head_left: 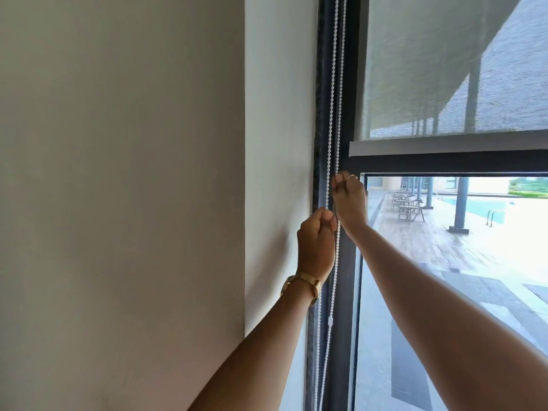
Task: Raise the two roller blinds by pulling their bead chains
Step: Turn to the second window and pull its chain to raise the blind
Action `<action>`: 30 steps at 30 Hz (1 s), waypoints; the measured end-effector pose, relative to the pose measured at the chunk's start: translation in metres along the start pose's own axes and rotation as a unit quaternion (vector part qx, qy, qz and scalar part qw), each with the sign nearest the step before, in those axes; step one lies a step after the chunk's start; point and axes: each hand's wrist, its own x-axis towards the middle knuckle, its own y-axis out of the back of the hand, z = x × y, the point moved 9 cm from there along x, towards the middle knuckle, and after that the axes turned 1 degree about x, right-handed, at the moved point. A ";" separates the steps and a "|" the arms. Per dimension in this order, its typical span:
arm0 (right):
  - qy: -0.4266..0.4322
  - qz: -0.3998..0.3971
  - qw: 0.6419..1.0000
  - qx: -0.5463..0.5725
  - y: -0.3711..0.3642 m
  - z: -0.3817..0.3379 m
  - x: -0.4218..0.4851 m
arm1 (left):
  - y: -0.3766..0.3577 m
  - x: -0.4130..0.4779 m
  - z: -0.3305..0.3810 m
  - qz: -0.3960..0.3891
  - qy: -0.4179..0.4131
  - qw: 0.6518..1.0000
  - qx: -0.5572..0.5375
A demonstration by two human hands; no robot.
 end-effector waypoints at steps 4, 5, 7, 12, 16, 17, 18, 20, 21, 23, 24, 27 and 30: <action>-0.024 0.008 0.999 -0.027 0.005 0.019 -0.015 | -0.002 0.013 0.015 -0.001 0.006 0.999 -0.039; -0.028 0.006 0.999 -0.030 0.004 0.023 -0.019 | -0.002 0.018 0.019 0.001 0.004 0.999 -0.044; -0.024 -0.002 0.999 -0.029 0.001 0.027 -0.025 | -0.001 0.024 0.025 0.003 -0.002 0.999 -0.050; -0.036 -0.016 0.999 -0.017 0.000 0.027 -0.028 | -0.004 0.026 0.028 -0.004 -0.005 0.999 -0.053; -0.068 -0.022 0.997 0.018 0.002 0.026 -0.019 | -0.005 0.021 0.020 -0.008 -0.005 0.999 -0.037; -0.069 -0.028 0.997 0.022 0.001 0.024 -0.016 | -0.004 0.019 0.017 -0.007 -0.002 0.999 -0.043; -0.065 -0.039 0.997 0.022 0.000 0.021 -0.013 | -0.003 0.017 0.016 -0.007 -0.001 0.999 -0.048; -0.061 -0.053 0.997 0.021 0.000 0.016 -0.011 | -0.001 0.018 0.013 -0.006 -0.003 0.999 -0.044; -0.070 -0.053 0.996 0.026 0.001 0.018 -0.010 | -0.002 0.018 0.012 -0.005 -0.007 0.999 -0.036; -0.106 -0.055 0.992 0.051 0.001 0.025 -0.011 | -0.002 0.019 0.012 -0.002 -0.011 1.000 -0.029; -0.124 -0.055 0.989 0.063 -0.001 0.028 -0.012 | -0.001 0.020 0.011 0.001 -0.015 1.000 -0.027; -0.120 0.003 0.992 0.050 0.005 0.024 -0.016 | 0.000 0.021 0.010 0.012 -0.028 0.999 -0.017; -0.089 0.076 0.981 0.157 0.011 0.006 -0.025 | 0.000 0.024 0.005 0.019 -0.027 0.999 -0.018</action>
